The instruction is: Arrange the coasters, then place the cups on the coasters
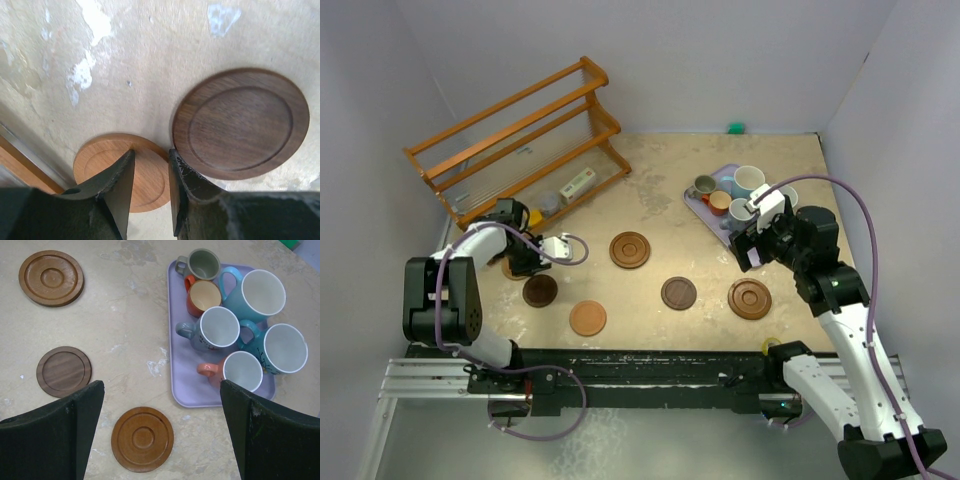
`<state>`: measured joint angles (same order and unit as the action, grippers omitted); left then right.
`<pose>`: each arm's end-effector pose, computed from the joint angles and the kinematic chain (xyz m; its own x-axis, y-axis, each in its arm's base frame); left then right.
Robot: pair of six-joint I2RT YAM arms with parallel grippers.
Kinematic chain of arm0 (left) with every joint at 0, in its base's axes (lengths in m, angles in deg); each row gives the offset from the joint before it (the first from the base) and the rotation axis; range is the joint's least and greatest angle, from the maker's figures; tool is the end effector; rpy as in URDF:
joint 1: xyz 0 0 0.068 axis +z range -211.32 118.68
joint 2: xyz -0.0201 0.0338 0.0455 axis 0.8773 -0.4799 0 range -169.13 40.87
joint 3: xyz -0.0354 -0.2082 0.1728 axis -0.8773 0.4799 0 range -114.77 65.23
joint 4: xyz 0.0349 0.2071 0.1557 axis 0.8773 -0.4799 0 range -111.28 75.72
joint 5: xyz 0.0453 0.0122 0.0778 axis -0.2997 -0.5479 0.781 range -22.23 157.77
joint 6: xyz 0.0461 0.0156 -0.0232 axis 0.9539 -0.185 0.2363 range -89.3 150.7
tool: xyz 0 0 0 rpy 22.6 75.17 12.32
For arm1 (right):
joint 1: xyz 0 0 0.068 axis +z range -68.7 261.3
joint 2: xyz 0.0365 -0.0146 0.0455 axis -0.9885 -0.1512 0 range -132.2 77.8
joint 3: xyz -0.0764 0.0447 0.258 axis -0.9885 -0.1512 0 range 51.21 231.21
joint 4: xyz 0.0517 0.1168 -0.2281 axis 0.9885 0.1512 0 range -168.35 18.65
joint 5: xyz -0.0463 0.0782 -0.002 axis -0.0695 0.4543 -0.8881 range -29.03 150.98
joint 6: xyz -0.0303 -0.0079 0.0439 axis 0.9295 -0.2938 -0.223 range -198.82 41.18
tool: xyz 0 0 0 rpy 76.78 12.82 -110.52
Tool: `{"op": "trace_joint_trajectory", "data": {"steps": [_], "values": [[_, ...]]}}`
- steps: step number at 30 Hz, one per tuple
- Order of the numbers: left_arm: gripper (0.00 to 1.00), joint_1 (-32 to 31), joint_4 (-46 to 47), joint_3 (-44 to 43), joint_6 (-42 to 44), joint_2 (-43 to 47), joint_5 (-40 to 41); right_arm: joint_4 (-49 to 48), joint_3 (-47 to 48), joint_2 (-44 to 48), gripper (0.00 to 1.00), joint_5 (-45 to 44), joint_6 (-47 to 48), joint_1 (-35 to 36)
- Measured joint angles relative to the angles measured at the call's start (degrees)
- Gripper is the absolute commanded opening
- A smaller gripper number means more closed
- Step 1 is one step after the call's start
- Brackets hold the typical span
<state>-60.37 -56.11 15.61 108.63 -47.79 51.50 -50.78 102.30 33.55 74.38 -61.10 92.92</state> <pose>0.2593 -0.0058 0.1630 -0.1785 0.9359 -0.3037 0.9713 0.2169 0.0975 0.1635 0.0420 0.3480 -0.2061 -0.3445 -0.9159 -0.4944 0.8444 -0.2063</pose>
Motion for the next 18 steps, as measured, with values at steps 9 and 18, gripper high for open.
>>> {"op": "trace_joint_trajectory", "data": {"steps": [9,18], "values": [[0.32,-3.5,0.3,-0.7,-3.8,-0.6,-4.4,0.0,0.0,-0.2,1.0,-0.2,0.5,0.0],[0.31,-10.9,3.3,-3.9,-10.0,-3.9,-5.2,0.2,0.0,-0.7,1.0,-0.2,0.6,0.0]]}}
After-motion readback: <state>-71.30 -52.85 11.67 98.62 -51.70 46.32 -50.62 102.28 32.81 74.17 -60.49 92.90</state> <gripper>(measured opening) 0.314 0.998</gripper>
